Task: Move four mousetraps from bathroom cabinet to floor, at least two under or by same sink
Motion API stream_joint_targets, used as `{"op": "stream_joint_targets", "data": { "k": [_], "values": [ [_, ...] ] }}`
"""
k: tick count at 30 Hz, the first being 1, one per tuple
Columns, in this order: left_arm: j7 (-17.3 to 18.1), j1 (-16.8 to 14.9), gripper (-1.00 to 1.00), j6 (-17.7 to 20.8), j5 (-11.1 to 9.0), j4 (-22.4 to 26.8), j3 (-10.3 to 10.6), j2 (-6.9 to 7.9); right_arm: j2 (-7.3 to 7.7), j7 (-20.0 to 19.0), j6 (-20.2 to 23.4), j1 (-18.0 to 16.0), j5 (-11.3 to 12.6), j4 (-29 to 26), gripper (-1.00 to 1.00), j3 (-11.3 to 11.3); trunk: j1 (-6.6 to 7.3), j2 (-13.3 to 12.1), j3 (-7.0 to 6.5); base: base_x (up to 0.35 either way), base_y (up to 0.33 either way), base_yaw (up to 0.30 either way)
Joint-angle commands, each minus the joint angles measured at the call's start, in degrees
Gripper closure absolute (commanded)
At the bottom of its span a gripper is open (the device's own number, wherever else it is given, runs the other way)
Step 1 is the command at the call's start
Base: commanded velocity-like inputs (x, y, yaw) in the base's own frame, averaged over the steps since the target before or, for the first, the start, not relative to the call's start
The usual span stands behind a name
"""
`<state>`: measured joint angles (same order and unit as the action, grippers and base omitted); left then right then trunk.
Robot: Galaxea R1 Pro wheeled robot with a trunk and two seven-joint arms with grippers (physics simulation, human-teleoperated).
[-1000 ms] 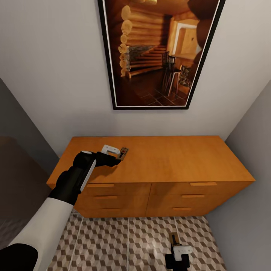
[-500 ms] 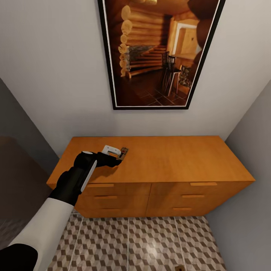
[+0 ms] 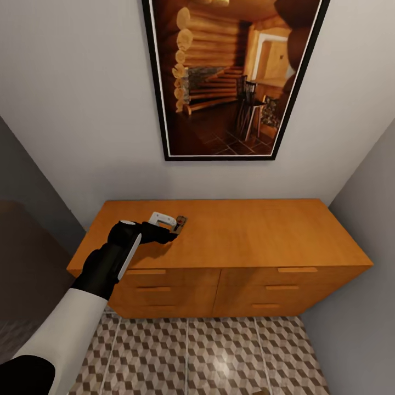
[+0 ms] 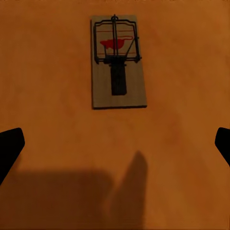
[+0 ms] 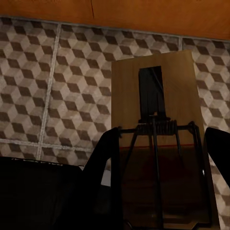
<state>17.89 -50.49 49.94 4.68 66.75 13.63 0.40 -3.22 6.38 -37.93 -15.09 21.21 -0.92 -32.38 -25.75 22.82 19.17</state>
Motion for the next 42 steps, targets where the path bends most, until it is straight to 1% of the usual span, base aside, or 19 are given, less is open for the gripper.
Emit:
{"op": "stream_joint_targets", "data": {
  "k": [1, 9, 13, 18, 23, 32, 42],
  "values": [
    [0.4, -0.1, -1.00, 0.2, 0.5, 0.1, 0.1, 0.04, -0.02, 0.3, -0.1, 0.0, 0.2, 0.0, 1.00, -0.5, -0.03, 0.1, 0.10, 0.015, 0.000, 0.000],
    [0.5, -0.1, -1.00, 0.2, 0.4, 0.0, 0.1, 0.04, -0.03, 0.3, 0.0, 0.0, 0.2, 0.1, 1.00, -0.4, -0.03, 0.1, 0.10, 0.004, 0.000, 0.000],
    [0.5, -0.1, -1.00, 0.2, 0.3, -0.1, 0.1, -0.05, -0.03, 0.2, 1.1, 0.0, 0.2, 0.0, 1.00, -0.5, -0.03, 0.1, 0.10, 0.024, 0.000, 0.000],
    [0.5, -0.1, -1.00, 0.2, 0.3, -0.8, 0.1, -0.61, -0.03, 0.2, 1.5, 0.0, 0.2, 0.0, 1.00, -0.5, -0.03, 0.1, 0.10, 0.209, 0.000, 0.000],
    [0.5, -0.1, -1.00, 0.2, 0.3, -1.1, 0.1, -0.73, -0.06, 0.2, 1.5, 0.0, 0.2, 0.0, 1.00, -0.5, -0.03, 0.1, 0.10, 0.243, 0.000, 0.000],
    [0.5, -0.1, -1.00, 0.2, 0.3, -1.2, 0.1, -0.75, -0.20, 0.2, 1.5, 0.0, 0.2, 0.0, 1.00, -0.5, -0.03, 0.1, 0.10, 0.033, 0.000, 0.000],
    [0.4, -0.1, -1.00, 0.2, 0.5, -2.0, 0.1, -0.75, -0.23, 0.2, 1.5, 0.0, 0.2, 0.0, 1.00, -0.5, -0.03, 0.1, 0.73, 0.000, 0.000, 0.000]
  ]
}}
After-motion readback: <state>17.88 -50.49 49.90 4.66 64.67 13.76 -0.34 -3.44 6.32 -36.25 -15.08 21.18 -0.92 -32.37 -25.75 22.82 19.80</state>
